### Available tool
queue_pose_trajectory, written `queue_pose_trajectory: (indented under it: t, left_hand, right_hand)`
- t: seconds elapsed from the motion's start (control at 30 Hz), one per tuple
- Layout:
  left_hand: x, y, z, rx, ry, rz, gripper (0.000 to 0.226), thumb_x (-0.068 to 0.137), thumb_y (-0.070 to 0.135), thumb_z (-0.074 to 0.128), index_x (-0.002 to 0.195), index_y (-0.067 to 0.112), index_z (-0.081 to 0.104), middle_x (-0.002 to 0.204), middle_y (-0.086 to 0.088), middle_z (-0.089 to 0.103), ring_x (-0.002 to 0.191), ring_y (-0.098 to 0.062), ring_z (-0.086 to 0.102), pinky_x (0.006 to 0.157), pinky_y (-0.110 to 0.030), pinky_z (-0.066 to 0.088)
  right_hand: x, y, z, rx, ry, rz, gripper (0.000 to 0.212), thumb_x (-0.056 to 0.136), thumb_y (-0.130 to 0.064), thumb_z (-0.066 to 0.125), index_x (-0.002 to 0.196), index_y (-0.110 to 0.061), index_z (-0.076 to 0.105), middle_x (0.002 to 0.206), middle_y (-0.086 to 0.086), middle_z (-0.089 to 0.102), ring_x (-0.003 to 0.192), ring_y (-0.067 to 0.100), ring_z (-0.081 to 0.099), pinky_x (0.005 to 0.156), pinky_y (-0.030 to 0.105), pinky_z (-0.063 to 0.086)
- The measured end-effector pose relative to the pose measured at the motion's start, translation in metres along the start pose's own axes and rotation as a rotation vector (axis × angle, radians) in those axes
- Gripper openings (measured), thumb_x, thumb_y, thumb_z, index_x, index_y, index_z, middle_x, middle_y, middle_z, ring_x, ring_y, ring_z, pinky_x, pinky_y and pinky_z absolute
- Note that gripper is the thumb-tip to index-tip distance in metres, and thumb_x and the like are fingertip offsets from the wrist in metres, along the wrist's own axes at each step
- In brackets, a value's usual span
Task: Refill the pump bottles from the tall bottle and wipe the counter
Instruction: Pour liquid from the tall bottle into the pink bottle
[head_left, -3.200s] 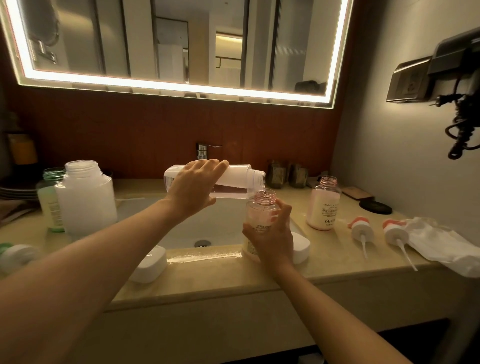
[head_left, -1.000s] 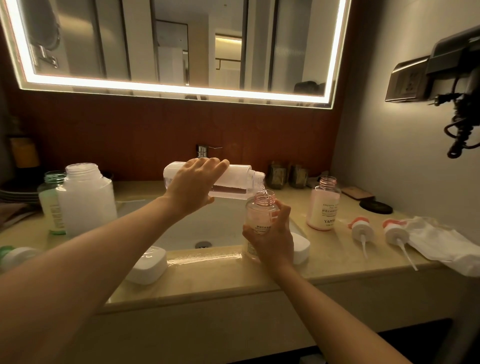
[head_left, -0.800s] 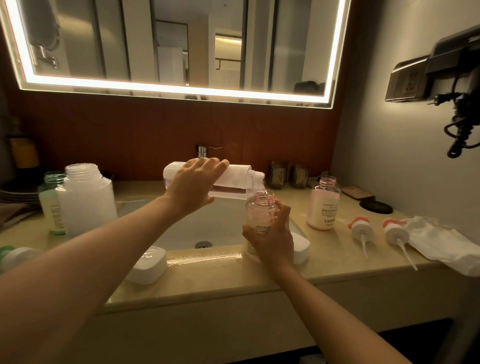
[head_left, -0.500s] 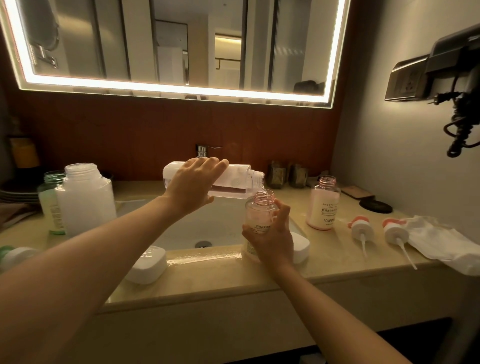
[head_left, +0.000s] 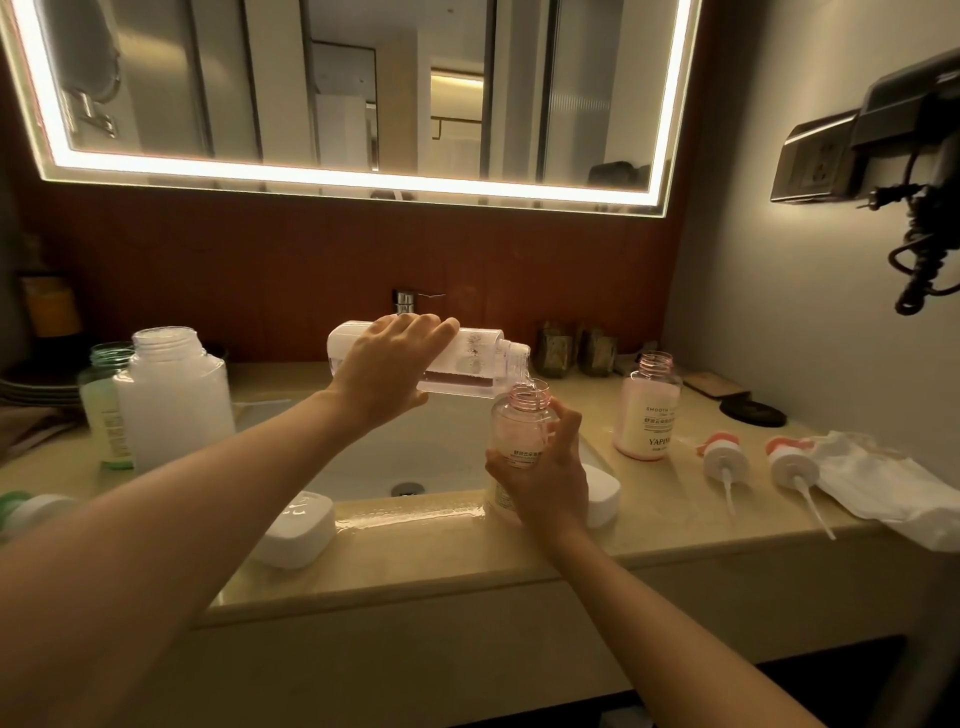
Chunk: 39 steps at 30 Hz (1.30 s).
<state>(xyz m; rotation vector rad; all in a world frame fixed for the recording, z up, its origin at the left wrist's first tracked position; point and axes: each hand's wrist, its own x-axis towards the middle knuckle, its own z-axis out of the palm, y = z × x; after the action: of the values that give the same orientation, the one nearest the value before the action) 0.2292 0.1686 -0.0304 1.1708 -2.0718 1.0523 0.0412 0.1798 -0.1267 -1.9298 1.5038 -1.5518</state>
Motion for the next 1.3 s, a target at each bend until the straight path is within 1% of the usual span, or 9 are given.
queue_pose_trajectory:
  t: [0.23,0.37,0.5,0.63,0.77,1.03,1.17,1.3]
  left_hand:
    - [0.0002,0.0003,-0.0005,0.009,-0.004,0.001,0.085,0.038,0.014,0.092,0.112,0.006,0.051,0.098,-0.016,0.065,0.083,-0.034,0.066,0.067,-0.05,0.054]
    - [0.0004,0.0012,-0.0018,0.017,0.0,0.0,0.085,0.035,0.013,0.092,0.11,0.004,0.054,0.096,-0.016,0.066,0.081,-0.034,0.066,0.066,-0.049,0.054]
    - [0.0005,0.001,-0.0025,0.016,0.01,0.01,0.088,0.034,0.014,0.093,0.111,0.007,0.05,0.096,-0.016,0.066,0.08,-0.033,0.066,0.065,-0.048,0.054]
    - [0.0005,0.0018,-0.0035,0.019,0.003,0.005,0.087,0.033,0.014,0.093,0.109,0.004,0.054,0.096,-0.016,0.066,0.079,-0.034,0.067,0.064,-0.048,0.054]
    - [0.0003,0.0009,-0.0024,0.017,-0.006,-0.001,0.086,0.035,0.014,0.093,0.111,0.005,0.053,0.097,-0.016,0.066,0.082,-0.034,0.066,0.066,-0.049,0.054]
    - [0.0014,0.0014,-0.0031,0.032,-0.012,-0.004,0.085,0.034,0.015,0.093,0.11,0.003,0.057,0.097,-0.016,0.066,0.081,-0.033,0.067,0.067,-0.048,0.054]
    - [0.0011,0.0016,-0.0035,0.027,-0.009,0.0,0.085,0.034,0.014,0.093,0.11,0.004,0.056,0.097,-0.015,0.066,0.081,-0.033,0.067,0.067,-0.047,0.055]
    - [0.0003,0.0012,-0.0022,0.018,-0.019,-0.002,0.088,0.036,0.015,0.093,0.112,0.007,0.05,0.099,-0.015,0.065,0.083,-0.033,0.066,0.068,-0.047,0.054]
  right_hand:
    - [0.0,-0.0011,-0.0011,0.005,-0.004,-0.003,0.083,0.07,-0.036,0.075,0.131,-0.019,0.021,0.133,0.006,0.043,0.115,0.024,0.051,0.086,0.035,0.052]
    - [-0.0003,-0.0019,-0.0015,0.0,-0.002,0.0,0.083,0.071,-0.036,0.075,0.131,-0.018,0.022,0.133,0.006,0.043,0.115,0.024,0.051,0.085,0.034,0.05]
    - [-0.0008,-0.0029,-0.0027,-0.011,-0.003,0.008,0.083,0.071,-0.037,0.075,0.132,-0.015,0.022,0.133,0.006,0.043,0.115,0.023,0.05,0.086,0.033,0.049]
    - [-0.0014,-0.0036,-0.0037,-0.006,-0.009,0.007,0.083,0.071,-0.036,0.075,0.132,-0.015,0.022,0.133,0.007,0.043,0.115,0.023,0.05,0.086,0.034,0.05]
    - [-0.0013,-0.004,-0.0033,-0.005,-0.006,0.004,0.083,0.071,-0.036,0.075,0.132,-0.015,0.022,0.133,0.007,0.043,0.115,0.023,0.05,0.084,0.032,0.05]
    - [-0.0017,-0.0036,-0.0039,-0.001,-0.004,0.004,0.082,0.072,-0.035,0.074,0.131,-0.012,0.023,0.131,0.007,0.043,0.114,0.023,0.05,0.083,0.033,0.05]
    - [-0.0019,-0.0033,-0.0036,-0.002,0.001,-0.001,0.082,0.072,-0.036,0.074,0.131,-0.013,0.023,0.131,0.007,0.044,0.113,0.023,0.05,0.084,0.034,0.05]
    - [-0.0016,-0.003,-0.0029,-0.001,0.001,0.001,0.082,0.071,-0.037,0.074,0.132,-0.016,0.022,0.132,0.006,0.044,0.114,0.023,0.051,0.084,0.034,0.05]
